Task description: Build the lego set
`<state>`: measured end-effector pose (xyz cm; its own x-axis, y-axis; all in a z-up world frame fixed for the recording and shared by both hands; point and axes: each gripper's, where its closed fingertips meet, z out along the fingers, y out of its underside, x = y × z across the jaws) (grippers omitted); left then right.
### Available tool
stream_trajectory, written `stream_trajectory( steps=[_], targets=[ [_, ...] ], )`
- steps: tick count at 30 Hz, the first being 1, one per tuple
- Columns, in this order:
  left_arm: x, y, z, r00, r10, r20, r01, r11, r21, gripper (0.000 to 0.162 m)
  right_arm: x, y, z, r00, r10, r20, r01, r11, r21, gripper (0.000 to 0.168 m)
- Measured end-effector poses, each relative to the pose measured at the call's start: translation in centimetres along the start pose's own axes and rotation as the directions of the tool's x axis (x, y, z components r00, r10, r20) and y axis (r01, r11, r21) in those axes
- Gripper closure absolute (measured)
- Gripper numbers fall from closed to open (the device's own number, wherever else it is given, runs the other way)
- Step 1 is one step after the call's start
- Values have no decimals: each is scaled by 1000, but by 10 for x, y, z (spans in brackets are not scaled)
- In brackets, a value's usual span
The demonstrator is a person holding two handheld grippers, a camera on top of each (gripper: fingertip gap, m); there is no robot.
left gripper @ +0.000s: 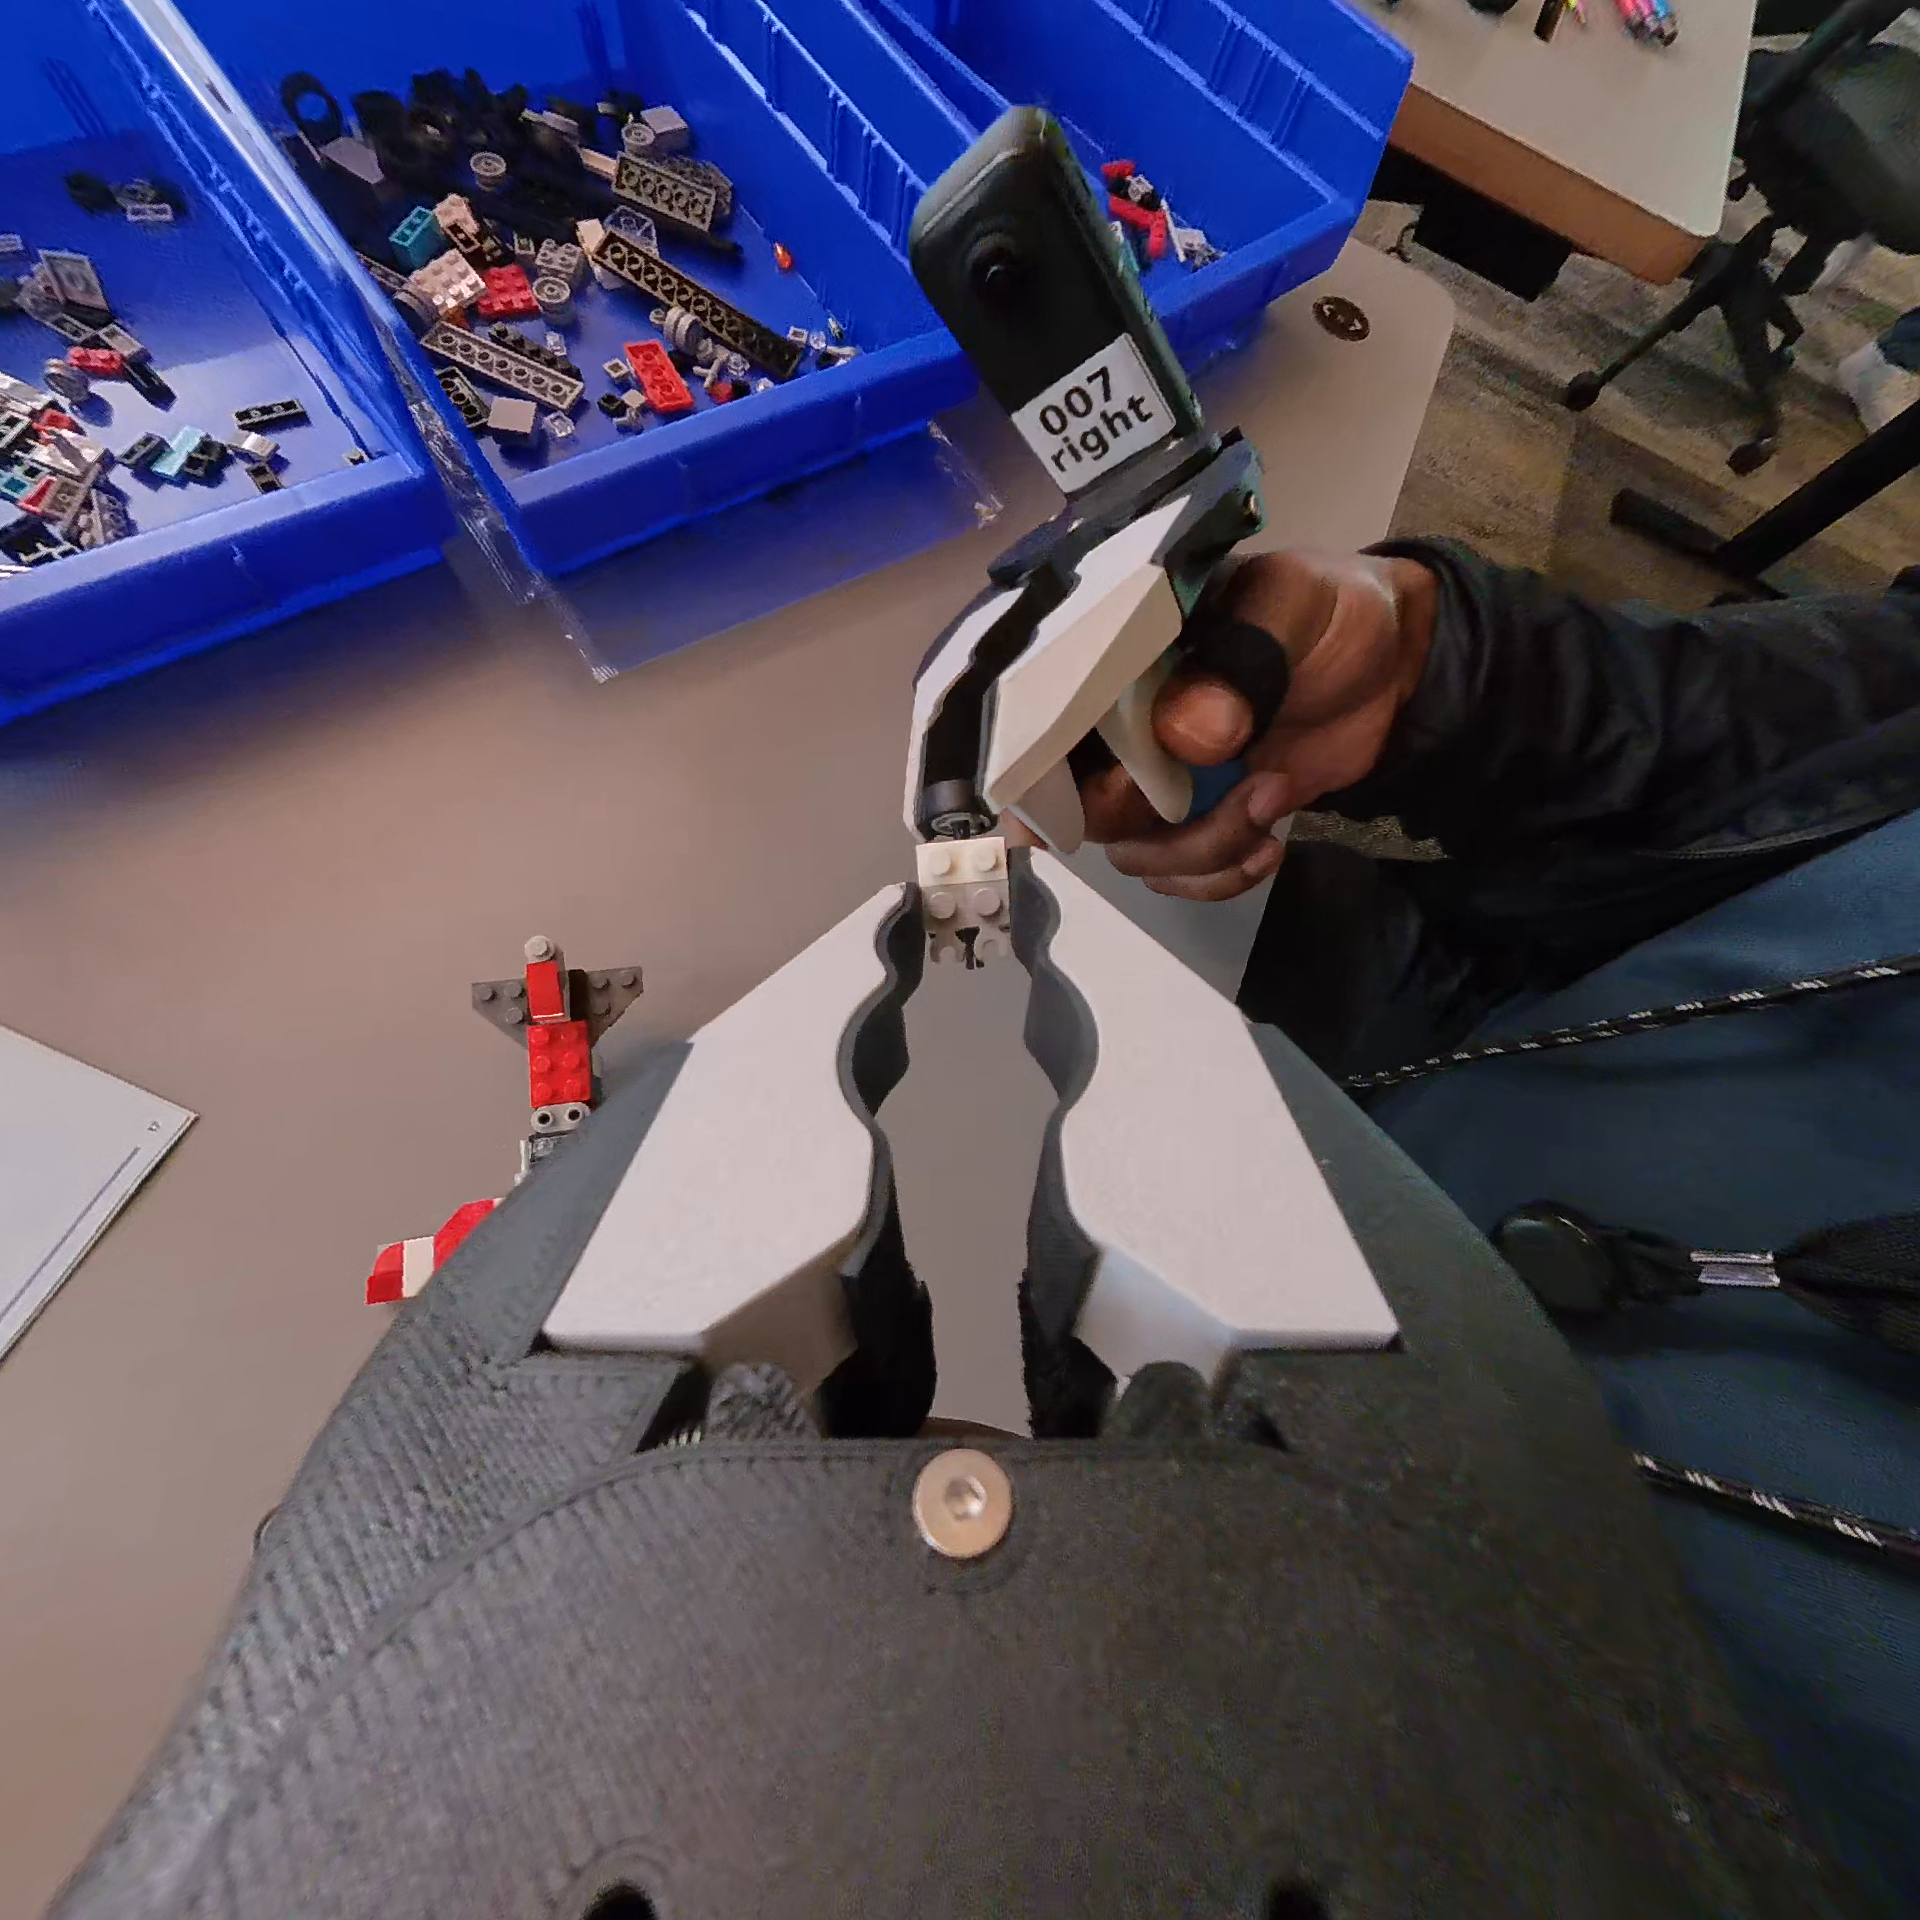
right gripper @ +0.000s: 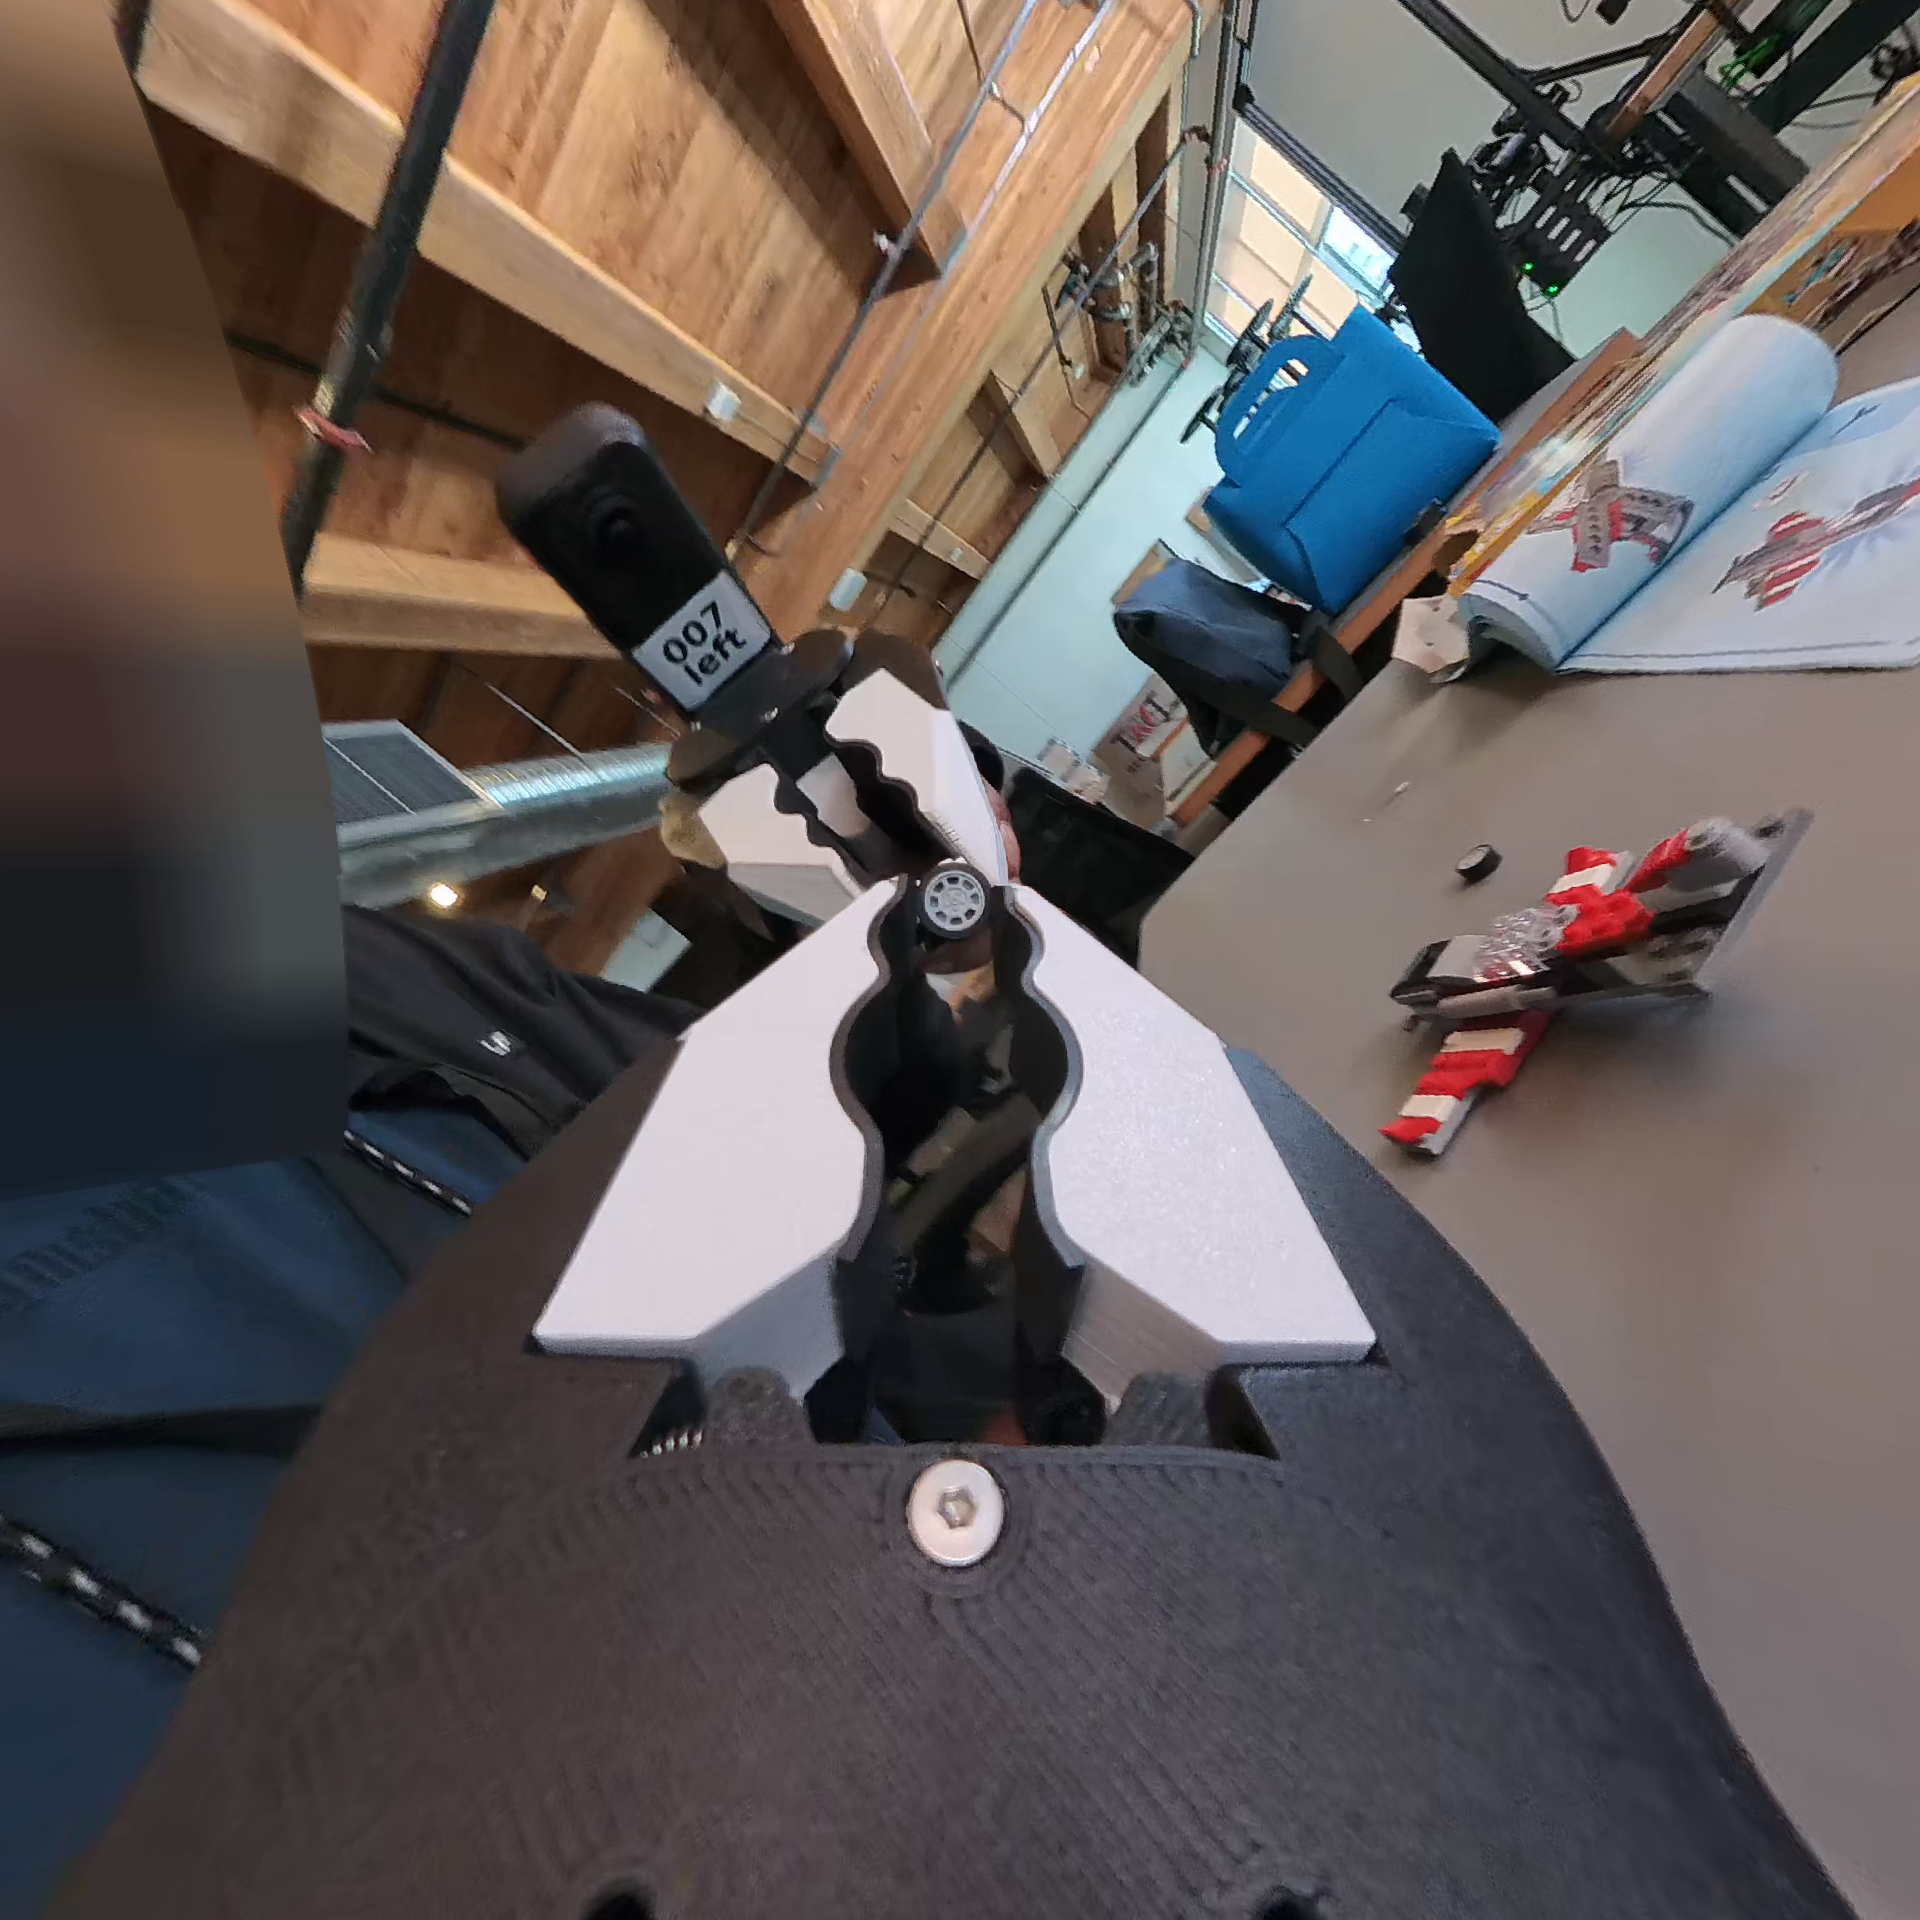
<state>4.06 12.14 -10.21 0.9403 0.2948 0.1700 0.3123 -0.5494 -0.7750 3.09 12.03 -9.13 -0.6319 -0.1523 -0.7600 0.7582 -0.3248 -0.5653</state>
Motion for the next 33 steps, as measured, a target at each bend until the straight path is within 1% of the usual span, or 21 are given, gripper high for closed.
stream_trajectory(
  steps=[2,5,11,16,20,24,27,33],
  targets=[
    [0,0,0,1000,-5,-8,5,1000,9,146,0,1,0,999,-31,-13,31,999,-23,155],
    [0,-3,0,1000,23,7,-23,999,24,146,0,1,-1,999,-31,-18,30,999,-28,155],
    [0,-5,-1,997,77,26,-78,995,56,146,-1,-1,-1,997,67,27,-68,997,26,155],
    [2,-9,-2,990,136,37,-140,983,119,146,-6,-3,-1,988,131,79,-135,989,52,155],
    [3,-11,-3,983,173,62,-181,972,148,146,-8,-4,-1,990,116,76,-121,991,63,155],
    [2,-12,-2,990,129,52,-137,974,178,146,-7,-6,-1,998,49,32,-51,996,69,155],
    [1,-14,-2,997,74,26,-78,973,217,146,-8,-8,-1,1000,12,29,-14,996,93,155],
    [2,-18,-3,996,-69,-64,85,944,317,146,-11,-13,-1,999,-1,49,-6,989,147,154]
  ],
)
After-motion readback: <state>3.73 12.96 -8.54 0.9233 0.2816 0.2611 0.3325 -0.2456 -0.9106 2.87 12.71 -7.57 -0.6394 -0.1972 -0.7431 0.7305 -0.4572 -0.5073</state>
